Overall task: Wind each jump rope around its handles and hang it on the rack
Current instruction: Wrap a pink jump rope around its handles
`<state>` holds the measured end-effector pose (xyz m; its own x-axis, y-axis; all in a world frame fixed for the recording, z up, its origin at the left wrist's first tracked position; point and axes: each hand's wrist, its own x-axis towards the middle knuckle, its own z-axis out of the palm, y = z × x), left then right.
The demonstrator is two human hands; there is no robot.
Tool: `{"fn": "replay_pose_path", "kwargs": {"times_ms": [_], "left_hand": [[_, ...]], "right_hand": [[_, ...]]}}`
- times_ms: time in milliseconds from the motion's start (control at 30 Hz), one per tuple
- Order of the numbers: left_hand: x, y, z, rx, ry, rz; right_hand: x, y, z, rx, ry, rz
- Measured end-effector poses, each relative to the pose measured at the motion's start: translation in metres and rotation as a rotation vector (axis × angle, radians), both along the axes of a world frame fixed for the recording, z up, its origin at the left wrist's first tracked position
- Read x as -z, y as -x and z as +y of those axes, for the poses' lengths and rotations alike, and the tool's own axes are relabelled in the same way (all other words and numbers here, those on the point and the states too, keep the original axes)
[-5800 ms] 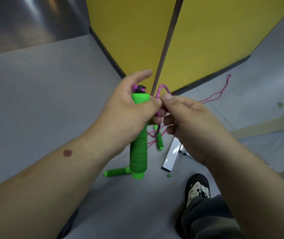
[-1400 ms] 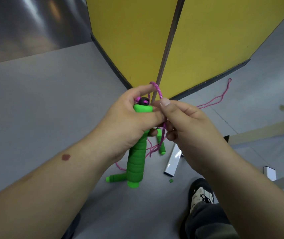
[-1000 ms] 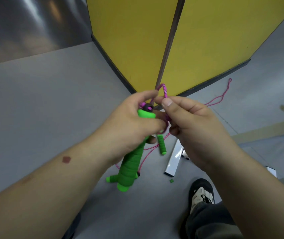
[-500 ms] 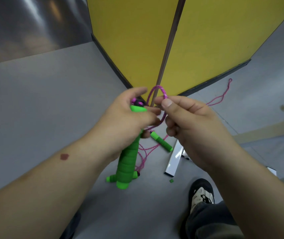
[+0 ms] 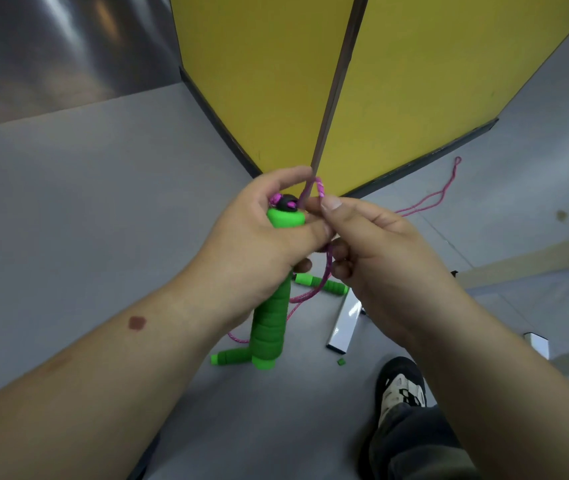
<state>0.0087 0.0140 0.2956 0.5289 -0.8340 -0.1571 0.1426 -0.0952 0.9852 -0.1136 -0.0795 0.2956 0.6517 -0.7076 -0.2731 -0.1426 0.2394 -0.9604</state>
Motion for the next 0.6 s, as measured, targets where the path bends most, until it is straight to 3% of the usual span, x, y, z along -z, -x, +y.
{"fn": "replay_pose_path", "kwargs": {"times_ms": [100, 200, 333, 600], "left_hand": [[-0.004, -0.011, -0.002, -0.167, 0.072, 0.150], [-0.003, -0.019, -0.002, -0.261, 0.066, 0.171], [0.000, -0.012, 0.000, -0.140, -0.026, 0.111], [-0.008, -0.012, 0.001, -0.017, -0.057, 0.137]], "right_hand": [[-0.002, 0.001, 0.000, -0.083, -0.006, 0.064], [-0.005, 0.002, 0.003, -0.202, 0.065, 0.100], [-0.001, 0.001, 0.003, -0.139, 0.047, -0.011], [0.001, 0.002, 0.003, -0.031, 0.060, -0.037]]}}
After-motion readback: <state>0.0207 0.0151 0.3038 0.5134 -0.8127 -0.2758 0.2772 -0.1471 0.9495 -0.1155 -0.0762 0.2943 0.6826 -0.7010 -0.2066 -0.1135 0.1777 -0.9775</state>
